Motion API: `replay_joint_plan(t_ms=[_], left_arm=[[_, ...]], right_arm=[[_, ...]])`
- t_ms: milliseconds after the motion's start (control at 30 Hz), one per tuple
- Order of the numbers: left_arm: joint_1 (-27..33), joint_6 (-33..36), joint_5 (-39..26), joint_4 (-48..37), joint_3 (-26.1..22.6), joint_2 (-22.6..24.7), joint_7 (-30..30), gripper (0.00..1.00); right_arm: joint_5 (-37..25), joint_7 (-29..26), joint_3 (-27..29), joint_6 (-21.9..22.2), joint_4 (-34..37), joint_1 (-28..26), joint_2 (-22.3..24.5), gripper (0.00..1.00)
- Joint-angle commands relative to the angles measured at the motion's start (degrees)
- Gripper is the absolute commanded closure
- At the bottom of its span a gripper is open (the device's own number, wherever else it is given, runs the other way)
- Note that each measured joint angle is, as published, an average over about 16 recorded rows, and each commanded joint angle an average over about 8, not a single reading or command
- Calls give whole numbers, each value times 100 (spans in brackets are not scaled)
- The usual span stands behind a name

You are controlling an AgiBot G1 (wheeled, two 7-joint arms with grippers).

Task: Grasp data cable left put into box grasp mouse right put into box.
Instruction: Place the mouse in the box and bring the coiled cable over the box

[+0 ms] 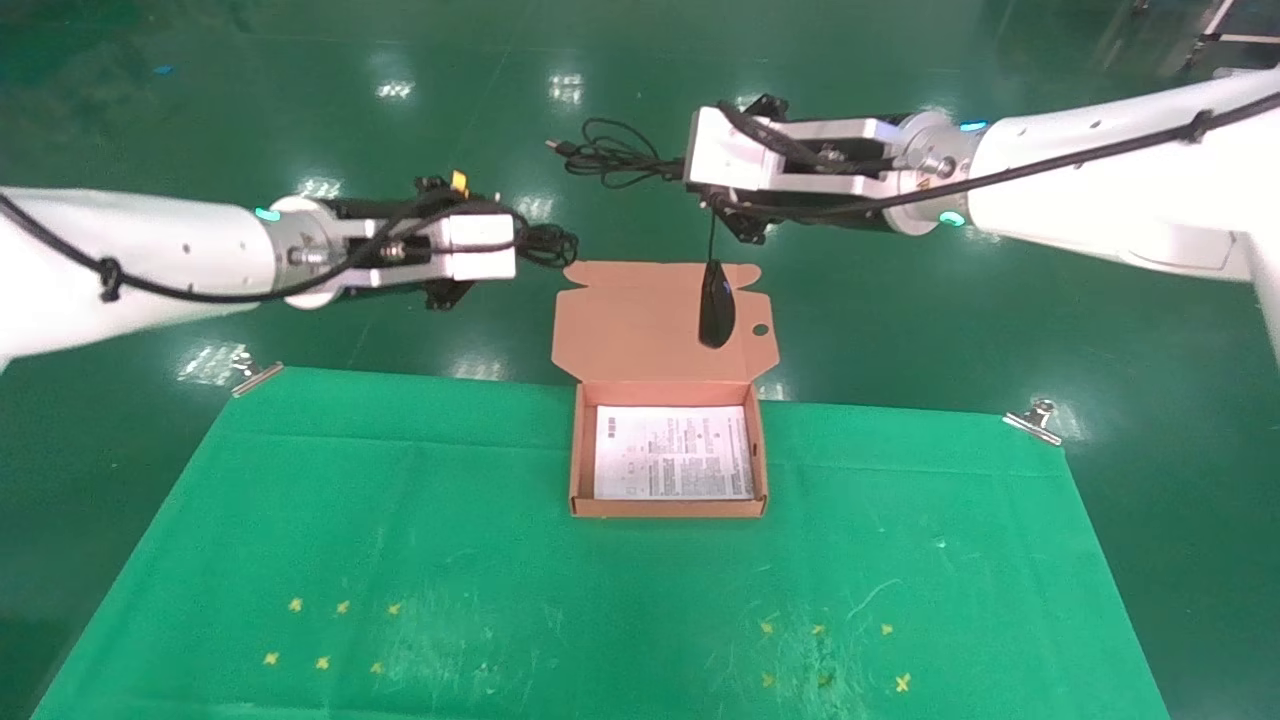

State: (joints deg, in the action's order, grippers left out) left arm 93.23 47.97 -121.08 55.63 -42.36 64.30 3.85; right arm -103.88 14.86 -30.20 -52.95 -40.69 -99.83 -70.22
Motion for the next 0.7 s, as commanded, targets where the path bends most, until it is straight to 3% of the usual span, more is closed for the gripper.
replay_joint_plan(t_ms=[33,700], left_arm=[[54,-77,-1,-70,30,38,4,100],[-135,142,-290,26,-68,-225,248,100]], right_arm=[[60,142,21,30,181,-93,-93,100],[29,345,-40,233,659,-57,-420,100]])
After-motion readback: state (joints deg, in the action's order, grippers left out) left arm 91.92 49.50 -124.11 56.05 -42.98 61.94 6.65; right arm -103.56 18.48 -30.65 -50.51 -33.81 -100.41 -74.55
